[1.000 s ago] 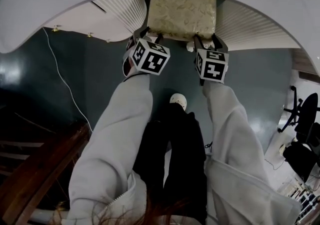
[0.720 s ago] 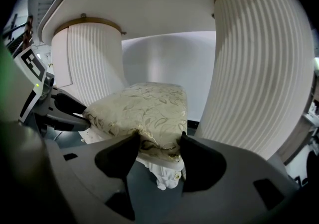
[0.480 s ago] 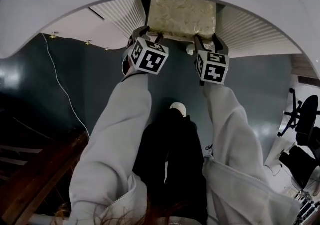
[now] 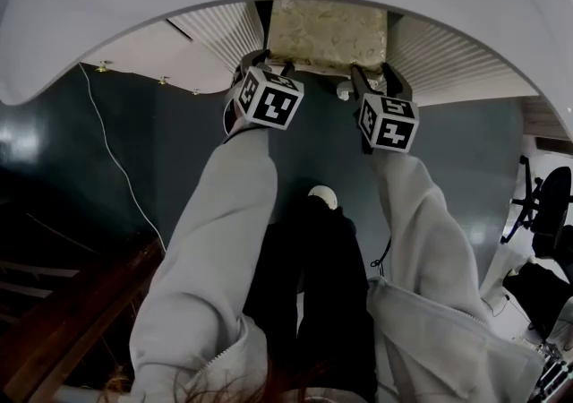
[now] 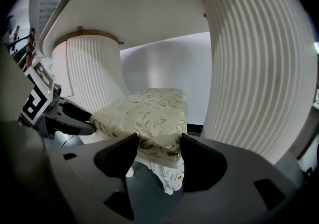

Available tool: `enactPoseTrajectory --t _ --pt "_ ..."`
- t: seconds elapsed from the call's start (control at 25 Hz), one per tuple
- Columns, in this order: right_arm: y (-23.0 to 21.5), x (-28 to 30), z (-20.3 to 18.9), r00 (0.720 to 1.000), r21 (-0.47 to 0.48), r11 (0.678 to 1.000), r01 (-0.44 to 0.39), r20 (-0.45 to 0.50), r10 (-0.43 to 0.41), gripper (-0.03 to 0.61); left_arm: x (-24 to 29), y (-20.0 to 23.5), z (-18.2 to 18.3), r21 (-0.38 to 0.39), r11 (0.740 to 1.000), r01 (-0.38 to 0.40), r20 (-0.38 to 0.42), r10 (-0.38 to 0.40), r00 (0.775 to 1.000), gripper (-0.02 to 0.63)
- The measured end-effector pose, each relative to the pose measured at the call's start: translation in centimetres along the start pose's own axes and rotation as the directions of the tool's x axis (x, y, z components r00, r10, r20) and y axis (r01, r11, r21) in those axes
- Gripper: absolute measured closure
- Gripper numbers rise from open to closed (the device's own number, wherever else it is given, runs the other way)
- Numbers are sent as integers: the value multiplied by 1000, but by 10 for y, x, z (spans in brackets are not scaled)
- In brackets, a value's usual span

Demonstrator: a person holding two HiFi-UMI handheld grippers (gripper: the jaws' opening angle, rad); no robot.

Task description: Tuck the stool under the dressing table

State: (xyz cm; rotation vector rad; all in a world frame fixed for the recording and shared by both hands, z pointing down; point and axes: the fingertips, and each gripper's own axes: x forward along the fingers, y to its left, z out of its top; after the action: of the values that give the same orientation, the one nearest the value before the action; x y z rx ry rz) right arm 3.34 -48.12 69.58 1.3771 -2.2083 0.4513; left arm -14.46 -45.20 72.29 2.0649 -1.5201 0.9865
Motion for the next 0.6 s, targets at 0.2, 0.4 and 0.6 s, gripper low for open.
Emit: enactPoseTrajectory --t 0.2,0.4,0.6 --pt "12 -27 7 999 -11 999 -34 2 34 272 -23 2 -10 -9 999 -47 33 48 998 413" --pt "35 -63 13 998 20 998 -63 -3 64 284 -57 -14 -11 -87 996 -29 46 33 998 413" --pt "59 -96 5 996 -11 997 -83 -43 82 308 -91 -22 -21 -197 980 18 59 -7 998 414"
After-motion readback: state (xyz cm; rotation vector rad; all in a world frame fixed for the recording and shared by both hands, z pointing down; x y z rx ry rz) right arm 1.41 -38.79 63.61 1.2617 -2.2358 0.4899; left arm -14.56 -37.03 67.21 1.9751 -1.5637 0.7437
